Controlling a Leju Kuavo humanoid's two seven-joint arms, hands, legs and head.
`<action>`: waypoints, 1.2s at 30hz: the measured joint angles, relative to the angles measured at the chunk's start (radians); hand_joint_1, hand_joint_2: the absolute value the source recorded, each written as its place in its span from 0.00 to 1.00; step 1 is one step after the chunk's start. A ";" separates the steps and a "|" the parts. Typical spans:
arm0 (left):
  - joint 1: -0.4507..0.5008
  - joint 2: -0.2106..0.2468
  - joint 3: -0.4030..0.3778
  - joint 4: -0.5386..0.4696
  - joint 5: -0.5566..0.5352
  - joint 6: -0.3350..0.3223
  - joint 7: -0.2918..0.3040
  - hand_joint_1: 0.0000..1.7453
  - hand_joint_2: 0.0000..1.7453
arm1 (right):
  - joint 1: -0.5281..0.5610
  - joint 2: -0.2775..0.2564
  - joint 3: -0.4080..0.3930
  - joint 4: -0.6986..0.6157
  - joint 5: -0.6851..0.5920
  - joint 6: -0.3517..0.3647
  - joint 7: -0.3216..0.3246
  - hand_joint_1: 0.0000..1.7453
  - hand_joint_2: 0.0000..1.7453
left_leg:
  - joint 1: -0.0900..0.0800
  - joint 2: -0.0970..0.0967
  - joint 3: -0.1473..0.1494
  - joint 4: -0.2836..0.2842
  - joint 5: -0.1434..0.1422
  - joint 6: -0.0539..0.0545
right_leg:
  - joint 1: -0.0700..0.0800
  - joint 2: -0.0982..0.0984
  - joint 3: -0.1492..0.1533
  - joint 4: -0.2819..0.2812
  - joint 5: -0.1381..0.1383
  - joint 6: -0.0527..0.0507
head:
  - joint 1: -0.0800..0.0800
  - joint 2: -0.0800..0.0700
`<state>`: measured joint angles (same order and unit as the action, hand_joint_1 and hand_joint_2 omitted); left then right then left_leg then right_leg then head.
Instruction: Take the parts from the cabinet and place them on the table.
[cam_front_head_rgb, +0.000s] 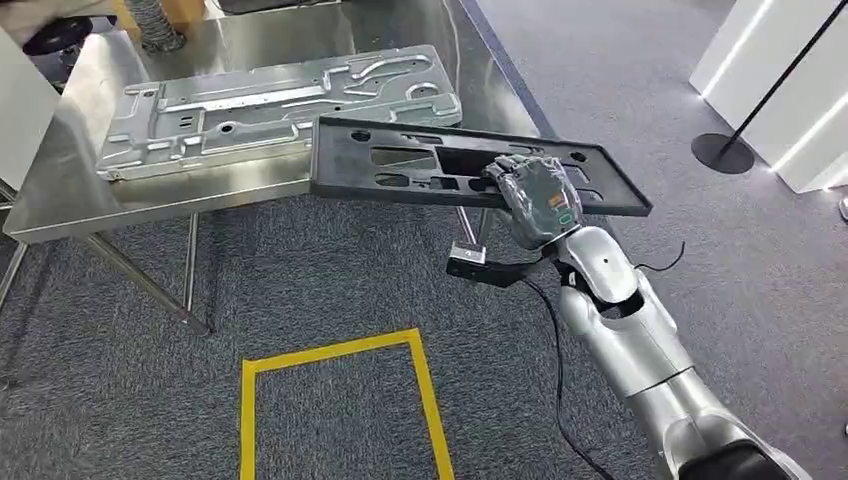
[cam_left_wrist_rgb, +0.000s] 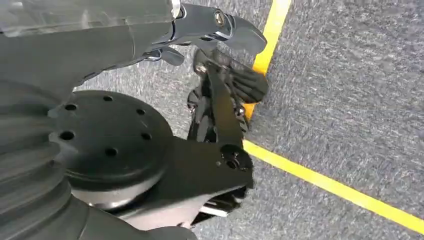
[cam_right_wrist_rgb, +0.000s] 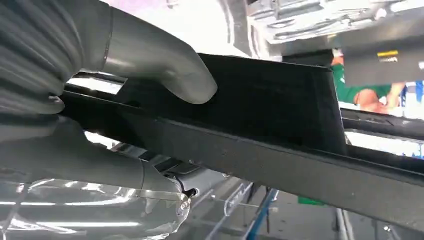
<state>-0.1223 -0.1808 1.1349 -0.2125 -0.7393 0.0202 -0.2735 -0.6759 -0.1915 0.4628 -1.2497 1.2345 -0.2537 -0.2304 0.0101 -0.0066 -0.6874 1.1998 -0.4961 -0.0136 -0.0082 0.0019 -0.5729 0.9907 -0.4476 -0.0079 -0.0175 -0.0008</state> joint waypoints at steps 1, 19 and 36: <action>-0.001 0.001 0.000 0.000 -0.002 0.000 0.000 0.00 1.00 | -0.016 0.004 0.008 0.015 0.021 -0.001 0.004 1.00 1.00 | 0.000 0.000 0.047 -0.109 0.057 0.006 | 0.000 0.001 0.007 0.003 -0.006 0.002 | 0.000 0.000; -0.005 0.004 -0.001 0.000 -0.006 0.000 0.012 0.00 1.00 | -0.195 0.049 0.091 0.247 0.072 -0.016 -0.015 1.00 1.00 | -0.008 -0.009 0.100 -0.190 0.039 0.034 | 0.002 -0.001 -0.053 0.010 0.033 0.029 | 0.005 0.000; -0.006 0.003 -0.001 0.000 -0.013 0.002 0.021 0.00 1.00 | -0.289 0.154 0.134 0.420 0.046 -0.010 -0.028 1.00 1.00 | -0.003 -0.002 0.064 -0.178 0.067 0.022 | 0.005 0.004 -0.002 0.009 -0.013 0.021 | 0.000 0.000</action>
<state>-0.1280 -0.1774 1.1337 -0.2121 -0.7526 0.0221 -0.2529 -0.9651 -0.0370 0.5966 -0.8301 1.2806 -0.2632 -0.2583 0.0071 -0.0084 -0.6230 1.0220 -0.4296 0.0085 -0.0030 0.0058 -0.5754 0.9997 -0.4606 0.0128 -0.0179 -0.0004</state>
